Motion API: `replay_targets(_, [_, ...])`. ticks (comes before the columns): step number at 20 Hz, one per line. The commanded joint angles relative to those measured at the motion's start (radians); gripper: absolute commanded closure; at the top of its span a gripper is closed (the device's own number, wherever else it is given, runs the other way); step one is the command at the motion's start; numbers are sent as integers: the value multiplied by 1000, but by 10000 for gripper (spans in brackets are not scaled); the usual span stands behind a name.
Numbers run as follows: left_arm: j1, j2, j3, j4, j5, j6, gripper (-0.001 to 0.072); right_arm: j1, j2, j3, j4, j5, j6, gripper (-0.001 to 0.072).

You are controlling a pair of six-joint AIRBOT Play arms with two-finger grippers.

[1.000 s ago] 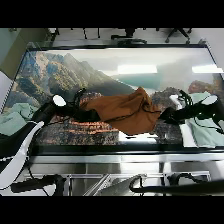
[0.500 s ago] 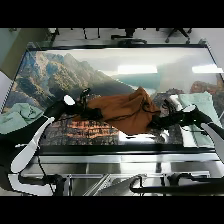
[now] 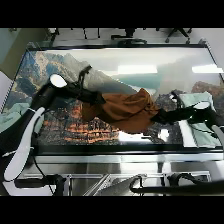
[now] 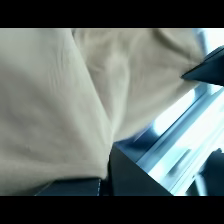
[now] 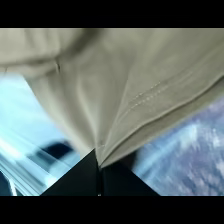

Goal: Fold the shirts.

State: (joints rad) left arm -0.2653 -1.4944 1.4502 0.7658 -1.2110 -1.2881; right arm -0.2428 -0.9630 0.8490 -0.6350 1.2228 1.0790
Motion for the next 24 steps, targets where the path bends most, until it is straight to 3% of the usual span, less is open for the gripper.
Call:
replay_targets(1, [72,126,185,-9,-55,-76,693,-158,137,180,121,124,-11,699])
replay_targets(6, [260,307,478,-10,-84,-163,692,-403,213,713,340,189,8,700])
replay_targets(9, [352,407,570,-8,-92,-162,692,-419,212,988,360,161,35,700])
replay_targets(12, [427,495,555,-3,-100,-160,691,-419,214,1097,359,159,36,700])
replay_targets(16, [511,548,341,0,-177,-142,691,-414,193,1025,345,230,53,699])
replay_targets(20, [494,478,94,-2,-229,-89,691,-358,190,726,348,259,-16,699])
replay_targets(24, [419,285,-68,-2,-180,-14,691,-152,151,319,234,106,-101,699])
